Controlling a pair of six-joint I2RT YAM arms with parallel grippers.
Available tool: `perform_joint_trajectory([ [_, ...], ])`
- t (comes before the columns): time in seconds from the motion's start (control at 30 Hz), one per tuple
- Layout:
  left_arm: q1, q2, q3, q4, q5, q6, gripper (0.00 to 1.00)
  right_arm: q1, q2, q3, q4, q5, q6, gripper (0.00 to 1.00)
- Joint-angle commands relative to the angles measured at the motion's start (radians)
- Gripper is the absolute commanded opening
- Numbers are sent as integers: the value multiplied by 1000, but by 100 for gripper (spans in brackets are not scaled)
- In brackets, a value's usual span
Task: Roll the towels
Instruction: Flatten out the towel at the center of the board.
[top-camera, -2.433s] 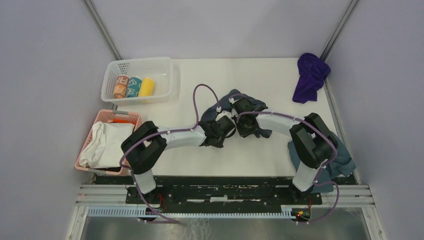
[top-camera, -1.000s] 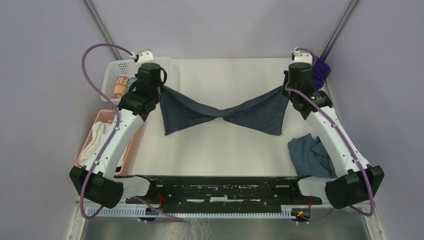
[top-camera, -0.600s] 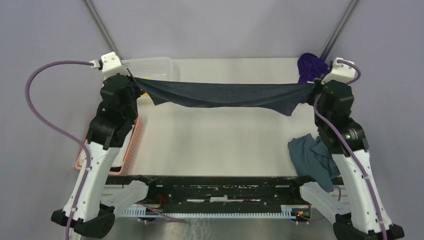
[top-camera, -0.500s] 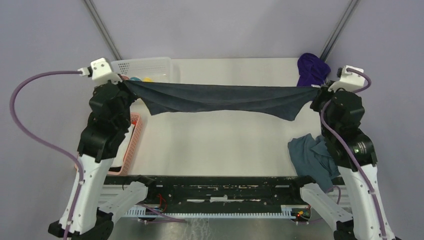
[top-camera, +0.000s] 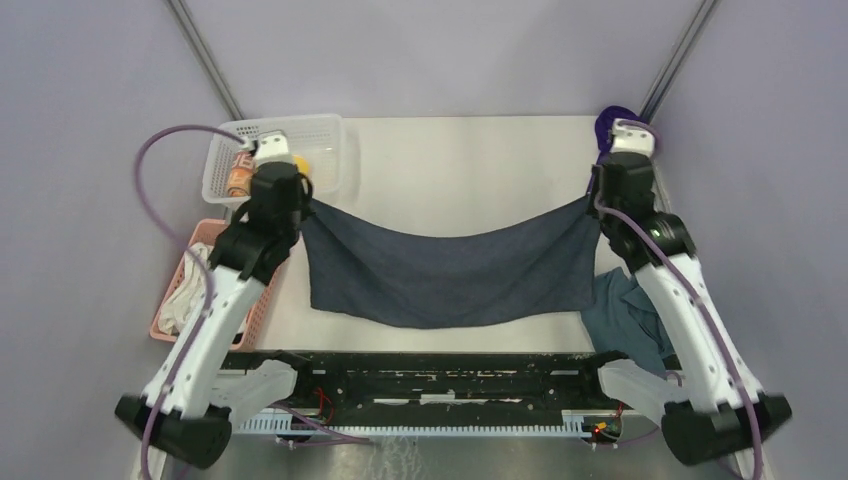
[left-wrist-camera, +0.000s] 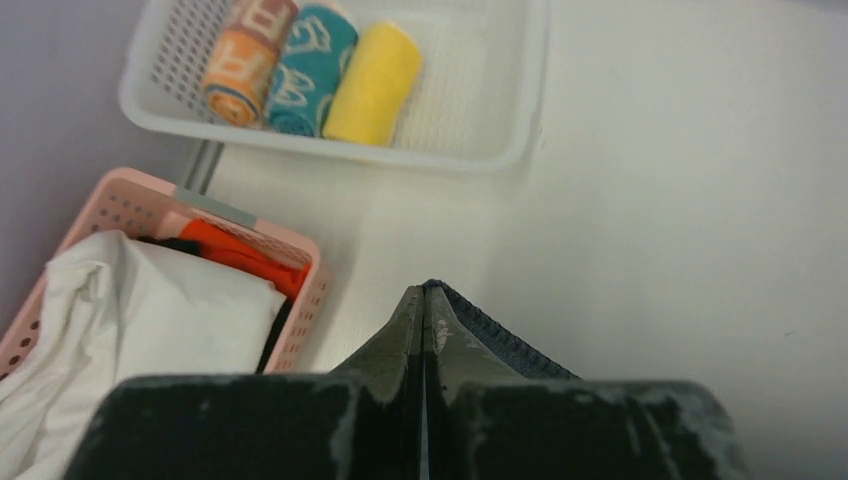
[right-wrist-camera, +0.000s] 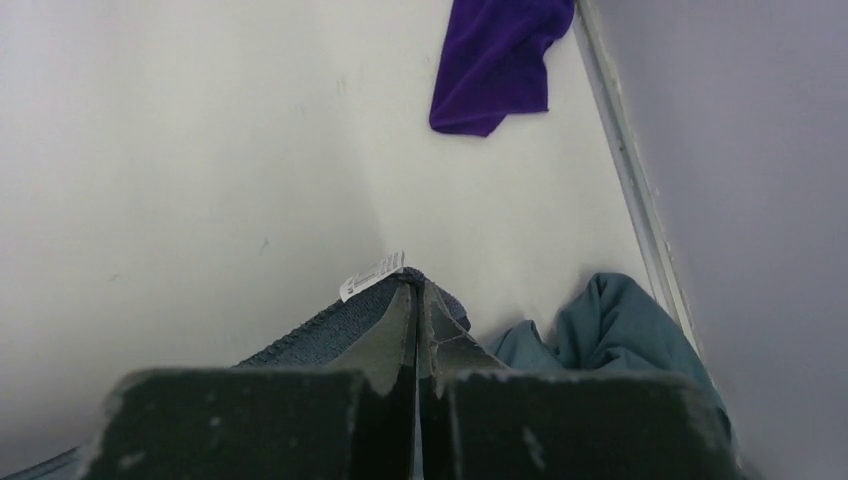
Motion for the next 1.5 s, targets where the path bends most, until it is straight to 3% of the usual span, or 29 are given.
perform_joint_trajectory([
  [0.0,6,219,-53,165,36,-21,3,-12,232,-39,166,66,-1,1],
  [0.23,74,518,27,299,67,-18,3,-95,572,14,365,8,-78,0],
  [0.43,111,604,56,384,88,1,3,-174,725,75,435,-127,-140,1],
  [0.87,181,582,14,414,100,13,3,-207,797,127,475,-310,-205,0],
  [1.47,221,580,25,410,150,-3,3,-221,855,207,456,-346,-244,0],
])
